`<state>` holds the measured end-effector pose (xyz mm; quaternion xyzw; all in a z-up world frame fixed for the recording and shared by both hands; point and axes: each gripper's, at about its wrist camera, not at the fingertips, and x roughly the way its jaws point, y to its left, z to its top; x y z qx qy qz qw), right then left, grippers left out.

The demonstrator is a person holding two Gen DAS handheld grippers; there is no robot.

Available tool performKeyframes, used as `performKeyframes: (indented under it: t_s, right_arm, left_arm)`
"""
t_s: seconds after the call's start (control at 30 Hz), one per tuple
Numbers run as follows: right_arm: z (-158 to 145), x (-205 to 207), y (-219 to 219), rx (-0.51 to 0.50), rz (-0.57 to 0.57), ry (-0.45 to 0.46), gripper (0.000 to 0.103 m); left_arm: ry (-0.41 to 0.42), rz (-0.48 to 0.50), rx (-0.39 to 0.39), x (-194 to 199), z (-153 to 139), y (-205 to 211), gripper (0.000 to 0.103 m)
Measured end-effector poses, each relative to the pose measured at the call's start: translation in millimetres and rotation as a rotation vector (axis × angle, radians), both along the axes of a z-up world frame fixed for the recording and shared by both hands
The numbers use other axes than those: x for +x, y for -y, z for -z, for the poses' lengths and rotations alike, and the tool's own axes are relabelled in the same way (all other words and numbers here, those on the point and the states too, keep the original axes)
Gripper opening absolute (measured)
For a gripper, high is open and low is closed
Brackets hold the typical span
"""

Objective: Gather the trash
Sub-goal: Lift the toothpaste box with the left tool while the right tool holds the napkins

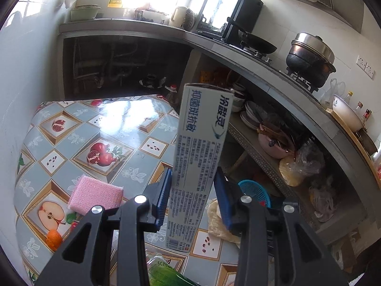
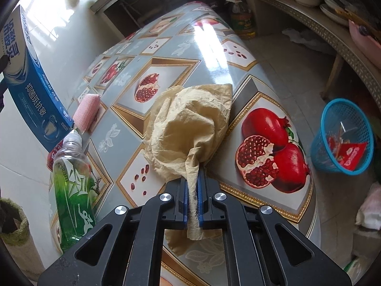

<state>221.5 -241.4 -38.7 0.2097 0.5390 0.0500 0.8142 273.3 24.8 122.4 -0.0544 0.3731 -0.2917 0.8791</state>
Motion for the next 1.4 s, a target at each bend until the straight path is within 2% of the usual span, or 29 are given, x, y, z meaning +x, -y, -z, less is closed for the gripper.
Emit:
performKeyframes:
  t_s: [1.4]
  right_arm:
    - [-8,-7,13,0.01,0.027,0.011,0.005]
  left_arm:
    - [0.006,0.014,-0.002,-3,10,11,0.035]
